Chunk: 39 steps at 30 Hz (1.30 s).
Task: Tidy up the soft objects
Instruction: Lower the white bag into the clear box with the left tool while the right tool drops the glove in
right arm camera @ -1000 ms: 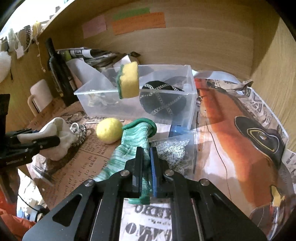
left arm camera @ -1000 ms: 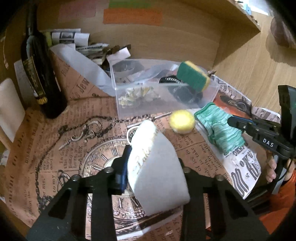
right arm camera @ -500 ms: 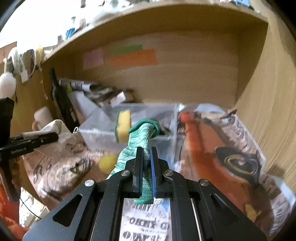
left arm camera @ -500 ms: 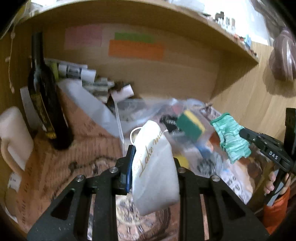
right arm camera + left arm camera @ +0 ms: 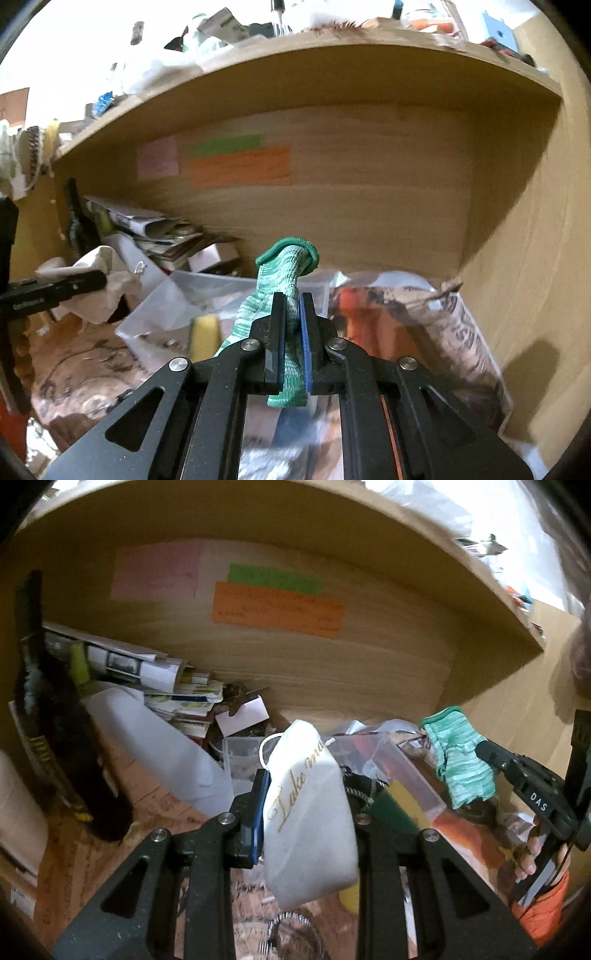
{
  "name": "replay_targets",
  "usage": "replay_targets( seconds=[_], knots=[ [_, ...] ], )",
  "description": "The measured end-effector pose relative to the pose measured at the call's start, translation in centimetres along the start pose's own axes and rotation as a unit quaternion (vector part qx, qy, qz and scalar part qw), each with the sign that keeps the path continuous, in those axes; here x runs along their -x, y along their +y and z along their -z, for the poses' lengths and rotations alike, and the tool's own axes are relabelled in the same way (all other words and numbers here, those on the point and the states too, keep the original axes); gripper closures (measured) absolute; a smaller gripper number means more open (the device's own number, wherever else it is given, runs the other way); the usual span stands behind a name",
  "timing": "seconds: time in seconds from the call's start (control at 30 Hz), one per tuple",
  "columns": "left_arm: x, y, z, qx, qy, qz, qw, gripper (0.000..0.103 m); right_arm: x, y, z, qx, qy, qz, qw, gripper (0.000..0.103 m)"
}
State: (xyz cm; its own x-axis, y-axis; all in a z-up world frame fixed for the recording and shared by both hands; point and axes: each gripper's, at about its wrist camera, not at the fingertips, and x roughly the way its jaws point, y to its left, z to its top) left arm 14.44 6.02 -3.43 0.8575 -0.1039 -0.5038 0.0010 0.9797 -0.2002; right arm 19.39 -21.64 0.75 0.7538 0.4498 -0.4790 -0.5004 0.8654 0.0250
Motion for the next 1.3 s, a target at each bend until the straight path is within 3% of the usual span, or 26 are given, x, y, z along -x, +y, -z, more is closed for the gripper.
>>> replay_targets(
  seconds=[0.27,0.6,0.7,0.77,0.87,0.93,1.03,1.17,1.3],
  knots=[
    [-5.2,-0.9,-0.8,-0.028,0.017,-0.034,0.9989,0.077,-5.1,-0.3,-0.1,0.004,0.041,0.003,0.999,0.097],
    [-10.3,-1.1,0.3,-0.032,0.09,-0.014,0.9953,0.076,-9.8,0.4,1.8,0.01,0.117,-0.02,0.993,0.096],
    [-10.7,-1.4,0.6,-0.038,0.101,-0.013,0.9941,0.071,-10.2,0.8,2.3,0.019,0.134,-0.022,0.991,0.096],
    [-10.6,-1.5,0.6,-0.04,0.103,-0.015,0.9938,0.058,-10.3,0.8,2.3,0.021,0.139,-0.025,0.99,0.095],
    [-9.7,-1.7,0.7,-0.036,0.089,-0.015,0.9952,0.046,-10.0,0.7,2.2,0.017,0.142,-0.029,0.989,0.078],
    [-8.7,-1.9,0.4,-0.039,0.078,-0.015,0.9961,0.044,-9.4,0.5,2.0,0.011,0.135,-0.029,0.99,0.054],
    [-6.9,-1.9,0.0,-0.034,0.061,-0.007,0.9975,0.033,-8.6,0.7,1.6,0.008,0.116,-0.019,0.993,0.036],
    [-4.0,-2.2,-0.2,-0.045,0.026,-0.019,0.9985,0.016,-6.5,0.6,0.6,0.004,0.087,-0.016,0.996,0.032],
    [-1.2,-2.0,0.6,-0.058,0.0,-0.039,0.9976,0.005,-4.8,0.8,0.0,-0.002,0.066,-0.021,0.998,0.026]
  ],
)
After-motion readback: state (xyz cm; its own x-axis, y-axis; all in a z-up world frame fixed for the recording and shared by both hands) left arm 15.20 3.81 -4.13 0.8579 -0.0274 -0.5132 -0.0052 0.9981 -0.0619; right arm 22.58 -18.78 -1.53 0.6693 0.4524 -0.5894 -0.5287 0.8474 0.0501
